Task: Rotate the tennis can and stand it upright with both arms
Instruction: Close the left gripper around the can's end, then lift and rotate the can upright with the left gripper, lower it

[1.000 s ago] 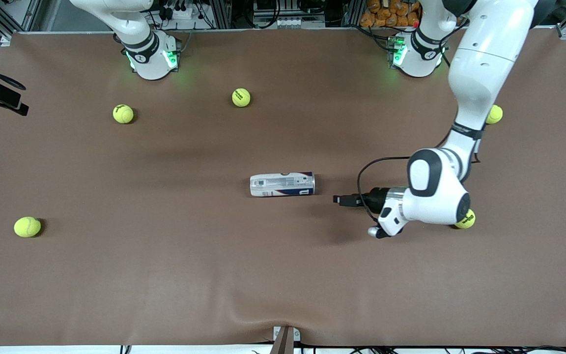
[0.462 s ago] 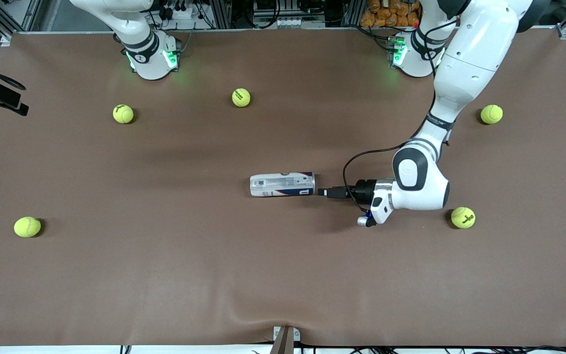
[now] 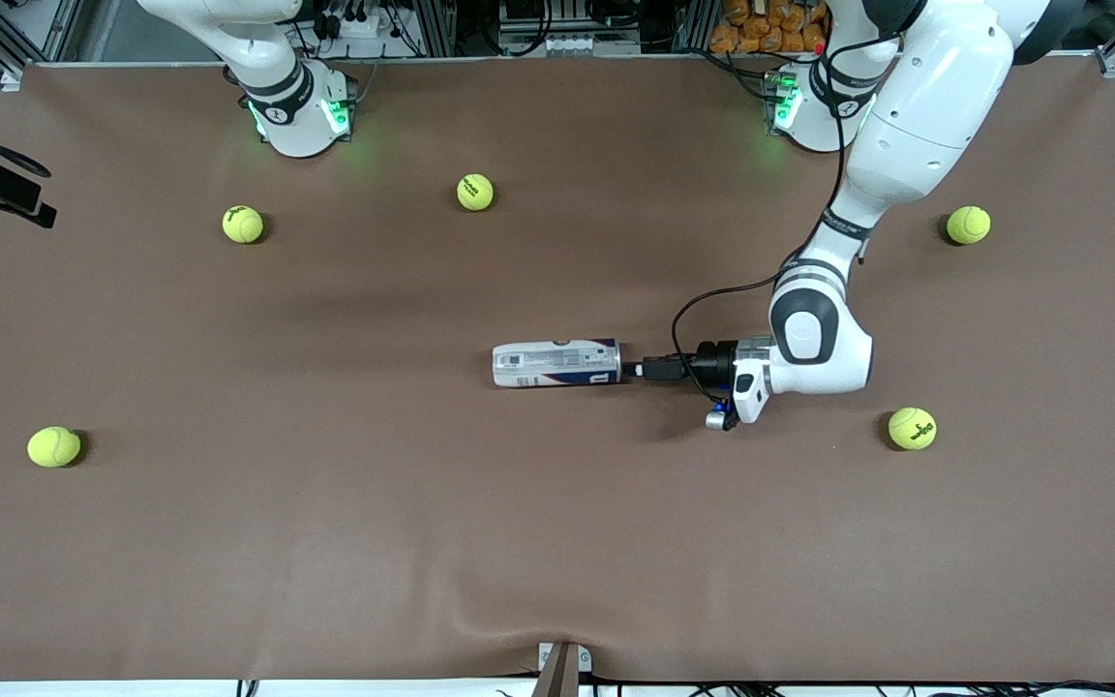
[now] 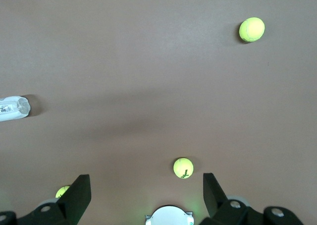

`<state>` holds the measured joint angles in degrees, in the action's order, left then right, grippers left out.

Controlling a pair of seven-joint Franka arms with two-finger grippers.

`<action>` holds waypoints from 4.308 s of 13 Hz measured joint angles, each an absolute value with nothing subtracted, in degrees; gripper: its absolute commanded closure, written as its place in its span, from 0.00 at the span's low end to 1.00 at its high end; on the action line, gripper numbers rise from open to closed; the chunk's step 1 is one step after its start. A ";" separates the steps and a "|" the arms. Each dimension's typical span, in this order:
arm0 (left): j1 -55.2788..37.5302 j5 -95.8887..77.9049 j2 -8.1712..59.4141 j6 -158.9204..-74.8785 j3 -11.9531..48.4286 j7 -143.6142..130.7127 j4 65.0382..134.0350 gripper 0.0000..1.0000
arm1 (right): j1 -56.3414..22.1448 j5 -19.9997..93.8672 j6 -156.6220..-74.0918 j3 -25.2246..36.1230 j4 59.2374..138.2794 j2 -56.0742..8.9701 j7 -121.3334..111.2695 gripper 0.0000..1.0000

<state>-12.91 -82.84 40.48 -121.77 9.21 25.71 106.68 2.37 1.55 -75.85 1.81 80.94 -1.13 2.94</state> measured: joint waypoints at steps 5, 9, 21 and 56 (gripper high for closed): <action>-13.13 -90.52 40.67 -121.08 10.76 27.33 108.07 0.10 | 2.36 1.55 -75.86 1.81 80.94 -1.13 2.94 0.00; -13.80 -95.34 42.43 -121.05 11.77 30.90 108.11 0.55 | 2.36 1.55 -75.86 1.81 80.94 -1.13 2.94 0.00; -11.60 -96.51 39.49 -119.71 12.94 20.46 98.25 1.00 | 2.33 1.55 -75.95 1.81 80.91 -1.13 2.94 0.00; -40.51 10.76 36.99 -120.72 12.58 -60.02 79.45 0.00 | -0.58 -1.84 -75.99 2.07 80.85 -1.13 2.81 0.00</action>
